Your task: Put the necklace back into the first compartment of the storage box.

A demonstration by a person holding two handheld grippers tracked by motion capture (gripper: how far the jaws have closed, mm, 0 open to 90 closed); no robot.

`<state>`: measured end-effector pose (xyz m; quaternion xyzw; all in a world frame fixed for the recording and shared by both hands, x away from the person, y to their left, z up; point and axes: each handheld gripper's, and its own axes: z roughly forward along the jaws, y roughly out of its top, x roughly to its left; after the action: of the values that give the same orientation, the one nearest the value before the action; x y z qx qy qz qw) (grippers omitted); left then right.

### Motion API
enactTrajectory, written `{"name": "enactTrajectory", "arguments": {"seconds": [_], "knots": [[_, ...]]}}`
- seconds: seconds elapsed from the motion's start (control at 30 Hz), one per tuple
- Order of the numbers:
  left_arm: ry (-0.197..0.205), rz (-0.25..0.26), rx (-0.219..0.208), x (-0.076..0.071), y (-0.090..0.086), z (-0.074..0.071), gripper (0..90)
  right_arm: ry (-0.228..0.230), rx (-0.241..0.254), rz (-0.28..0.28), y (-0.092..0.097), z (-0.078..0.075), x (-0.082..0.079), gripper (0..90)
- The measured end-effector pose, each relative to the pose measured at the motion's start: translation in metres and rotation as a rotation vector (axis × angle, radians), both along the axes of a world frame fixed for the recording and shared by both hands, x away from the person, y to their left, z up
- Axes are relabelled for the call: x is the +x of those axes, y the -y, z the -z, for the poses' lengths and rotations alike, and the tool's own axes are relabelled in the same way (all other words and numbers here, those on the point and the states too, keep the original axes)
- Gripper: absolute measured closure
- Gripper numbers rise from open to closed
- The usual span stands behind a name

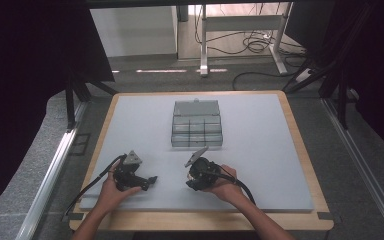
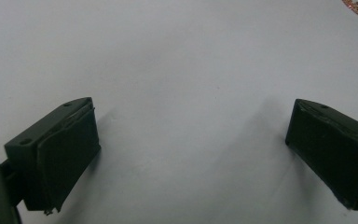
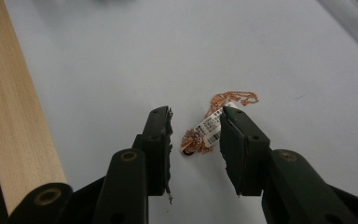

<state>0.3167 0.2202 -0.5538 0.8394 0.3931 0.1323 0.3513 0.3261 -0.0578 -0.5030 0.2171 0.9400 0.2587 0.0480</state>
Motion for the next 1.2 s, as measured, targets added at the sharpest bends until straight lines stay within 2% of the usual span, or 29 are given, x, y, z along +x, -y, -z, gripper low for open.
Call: {"name": "enactTrajectory", "arguments": {"seconds": [0.37, 0.67, 0.87, 1.07, 1.2], "knots": [[0.000, 0.002, 0.002, 0.0000, -0.0002, -0.0001, 2.3, 0.000, -0.043, -0.017, -0.0041, 0.0074, -0.0012, 66.9], [0.000, 0.003, 0.003, 0.0000, -0.0002, -0.0001, 2.3, 0.049, -0.082, -0.025, -0.0052, 0.0074, -0.0038, 76.4], [0.000, 0.002, 0.002, 0.0000, -0.0001, 0.0000, 2.3, 0.047, -0.079, -0.013, -0.0036, 0.0074, -0.0019, 82.1], [0.000, 0.002, 0.002, 0.0000, -0.0001, -0.0001, 2.3, 0.047, -0.077, -0.011, -0.0029, 0.0074, -0.0008, 84.0], [0.000, 0.000, 0.000, 0.0000, 0.0000, 0.0000, 2.3, 0.031, -0.067, -0.008, -0.0017, 0.0071, 0.0007, 84.2]]}}
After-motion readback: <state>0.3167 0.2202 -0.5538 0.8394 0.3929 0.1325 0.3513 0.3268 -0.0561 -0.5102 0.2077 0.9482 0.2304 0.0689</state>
